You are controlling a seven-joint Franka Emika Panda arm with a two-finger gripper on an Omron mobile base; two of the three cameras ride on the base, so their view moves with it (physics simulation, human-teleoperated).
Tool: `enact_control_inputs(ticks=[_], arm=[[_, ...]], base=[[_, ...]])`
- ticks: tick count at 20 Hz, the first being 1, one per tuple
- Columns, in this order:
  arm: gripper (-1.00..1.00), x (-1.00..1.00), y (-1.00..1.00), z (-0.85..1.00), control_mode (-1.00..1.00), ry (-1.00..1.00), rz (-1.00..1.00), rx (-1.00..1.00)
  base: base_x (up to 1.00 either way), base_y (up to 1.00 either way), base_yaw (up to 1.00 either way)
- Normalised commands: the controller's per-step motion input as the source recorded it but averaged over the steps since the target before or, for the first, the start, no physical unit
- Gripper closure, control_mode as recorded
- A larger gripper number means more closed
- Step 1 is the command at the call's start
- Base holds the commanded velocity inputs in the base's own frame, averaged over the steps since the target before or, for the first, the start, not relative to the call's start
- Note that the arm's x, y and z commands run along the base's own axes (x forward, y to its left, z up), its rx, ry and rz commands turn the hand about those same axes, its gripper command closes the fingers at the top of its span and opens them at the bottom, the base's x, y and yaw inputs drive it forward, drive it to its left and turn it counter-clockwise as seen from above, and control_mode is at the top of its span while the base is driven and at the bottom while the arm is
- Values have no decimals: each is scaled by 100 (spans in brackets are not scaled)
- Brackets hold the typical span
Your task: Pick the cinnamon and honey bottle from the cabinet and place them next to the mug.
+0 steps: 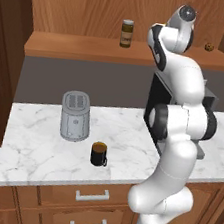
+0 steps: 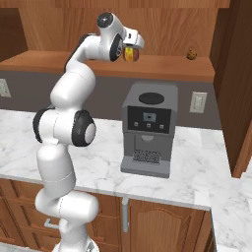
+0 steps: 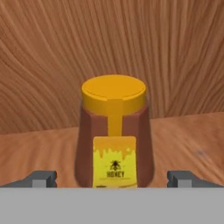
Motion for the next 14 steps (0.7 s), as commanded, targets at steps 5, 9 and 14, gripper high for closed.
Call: enact_control_inputs(ticks=[5,9,14], arm=[[-100,8,0,-12,-100,0,-1,0],[-100,4,0,-15,-100,0,-1,0],[-100,7,0,-1,-100,0,-1,0]], base=[[0,0,0],[0,0,0],[0,0,0]])
